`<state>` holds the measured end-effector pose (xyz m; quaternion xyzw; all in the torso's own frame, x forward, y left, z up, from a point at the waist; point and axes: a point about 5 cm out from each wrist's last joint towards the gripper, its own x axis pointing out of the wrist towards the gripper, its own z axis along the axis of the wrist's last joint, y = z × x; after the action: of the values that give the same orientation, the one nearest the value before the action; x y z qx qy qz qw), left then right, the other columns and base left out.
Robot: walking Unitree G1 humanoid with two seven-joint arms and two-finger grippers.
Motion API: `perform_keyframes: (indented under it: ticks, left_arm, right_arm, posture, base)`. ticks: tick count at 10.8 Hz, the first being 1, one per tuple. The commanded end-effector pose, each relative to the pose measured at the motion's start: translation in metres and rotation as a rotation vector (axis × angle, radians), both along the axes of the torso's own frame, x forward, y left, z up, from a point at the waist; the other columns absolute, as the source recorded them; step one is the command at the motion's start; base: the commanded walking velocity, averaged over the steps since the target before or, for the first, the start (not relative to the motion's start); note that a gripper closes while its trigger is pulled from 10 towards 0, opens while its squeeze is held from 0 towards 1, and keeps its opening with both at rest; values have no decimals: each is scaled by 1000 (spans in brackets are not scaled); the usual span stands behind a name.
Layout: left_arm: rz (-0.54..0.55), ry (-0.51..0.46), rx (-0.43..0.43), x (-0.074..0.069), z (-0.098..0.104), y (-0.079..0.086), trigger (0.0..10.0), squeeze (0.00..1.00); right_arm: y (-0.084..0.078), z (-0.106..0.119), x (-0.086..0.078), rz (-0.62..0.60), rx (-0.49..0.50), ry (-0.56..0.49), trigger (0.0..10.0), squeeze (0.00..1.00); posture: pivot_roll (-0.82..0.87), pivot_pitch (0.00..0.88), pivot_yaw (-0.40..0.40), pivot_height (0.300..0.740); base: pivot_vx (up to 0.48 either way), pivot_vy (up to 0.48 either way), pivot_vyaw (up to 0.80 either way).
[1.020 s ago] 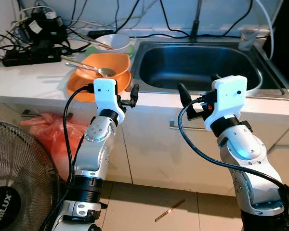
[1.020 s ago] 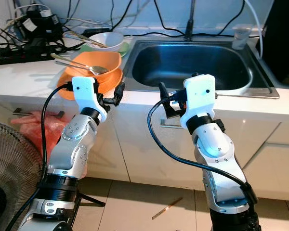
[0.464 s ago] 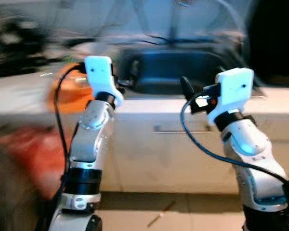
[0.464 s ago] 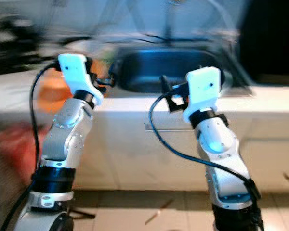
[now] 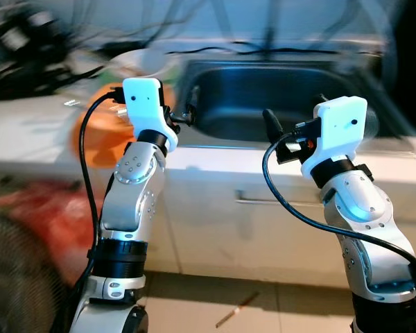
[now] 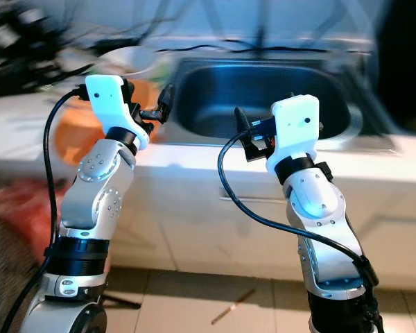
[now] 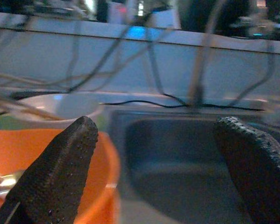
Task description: Kitchen organization
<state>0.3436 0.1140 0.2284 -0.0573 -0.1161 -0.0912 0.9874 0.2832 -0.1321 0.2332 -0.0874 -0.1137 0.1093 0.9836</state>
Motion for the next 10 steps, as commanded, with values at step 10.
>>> perform_keyframes:
  ticks: [10]
  left_arm:
    - [-9, 35, 21, 2, -6, -2, 10000, 0]
  right_arm:
    - [-1, 2, 2, -10, -17, -8, 10000, 0]
  posture:
    - [-127, 0, 44, 740]
  base:
    - [412, 0, 0]
